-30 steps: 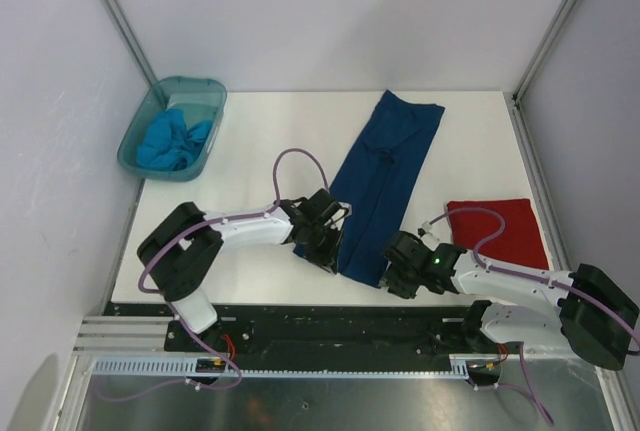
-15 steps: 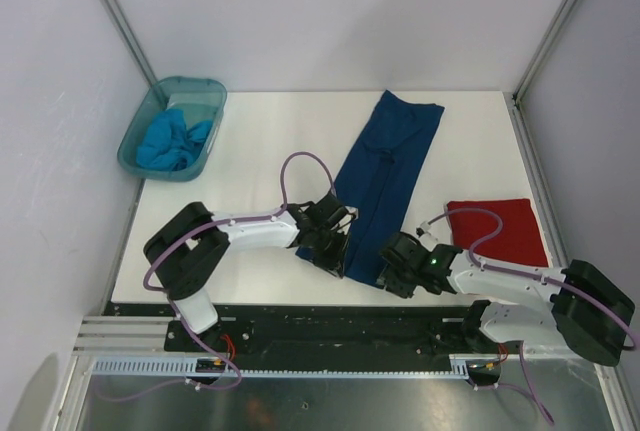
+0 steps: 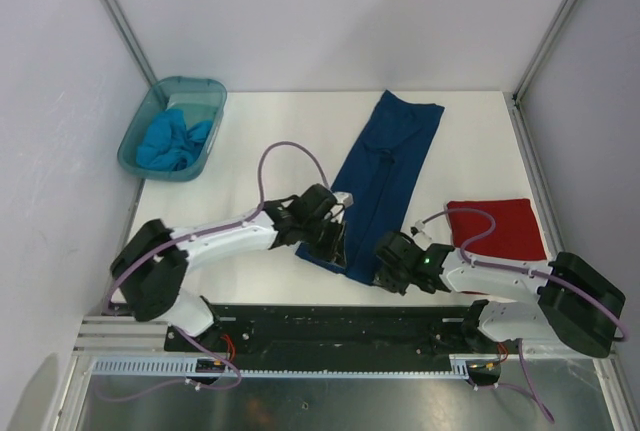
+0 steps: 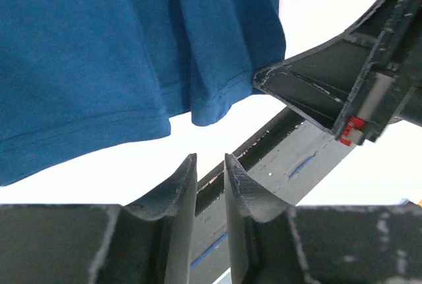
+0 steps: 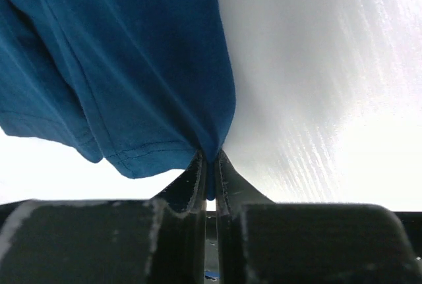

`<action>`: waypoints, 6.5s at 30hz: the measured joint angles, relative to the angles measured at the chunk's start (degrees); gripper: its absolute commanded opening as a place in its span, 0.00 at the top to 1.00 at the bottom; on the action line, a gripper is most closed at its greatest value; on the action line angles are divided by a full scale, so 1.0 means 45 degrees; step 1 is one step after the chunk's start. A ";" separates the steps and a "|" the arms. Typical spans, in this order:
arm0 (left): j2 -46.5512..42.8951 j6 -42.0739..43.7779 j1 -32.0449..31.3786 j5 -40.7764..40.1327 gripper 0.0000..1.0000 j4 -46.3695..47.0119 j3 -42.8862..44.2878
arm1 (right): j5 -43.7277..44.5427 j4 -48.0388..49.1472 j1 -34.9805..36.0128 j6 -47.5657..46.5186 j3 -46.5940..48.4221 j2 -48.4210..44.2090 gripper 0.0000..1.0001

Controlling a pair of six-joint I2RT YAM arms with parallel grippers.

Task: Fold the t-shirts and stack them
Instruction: Grab the bottom of the folded rectangular tshirt with both arms, then fold the folded rectangular tshirt in 1/3 of the way

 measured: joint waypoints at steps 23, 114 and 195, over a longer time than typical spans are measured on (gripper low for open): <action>-0.0471 -0.0010 0.1831 -0.0204 0.53 -0.0617 -0.1462 | 0.0204 -0.4245 -0.1899 -0.1715 -0.0787 -0.3147 1.00; 0.6591 -0.0865 0.2749 -0.1127 1.00 -0.0238 0.8267 | -0.0437 -0.1574 -0.8310 -0.7966 0.5187 0.2803 1.00; 0.5401 0.0199 0.4775 0.2035 0.52 0.1409 0.4221 | -0.1574 -0.0831 -0.9403 -1.1327 1.3187 1.0894 0.86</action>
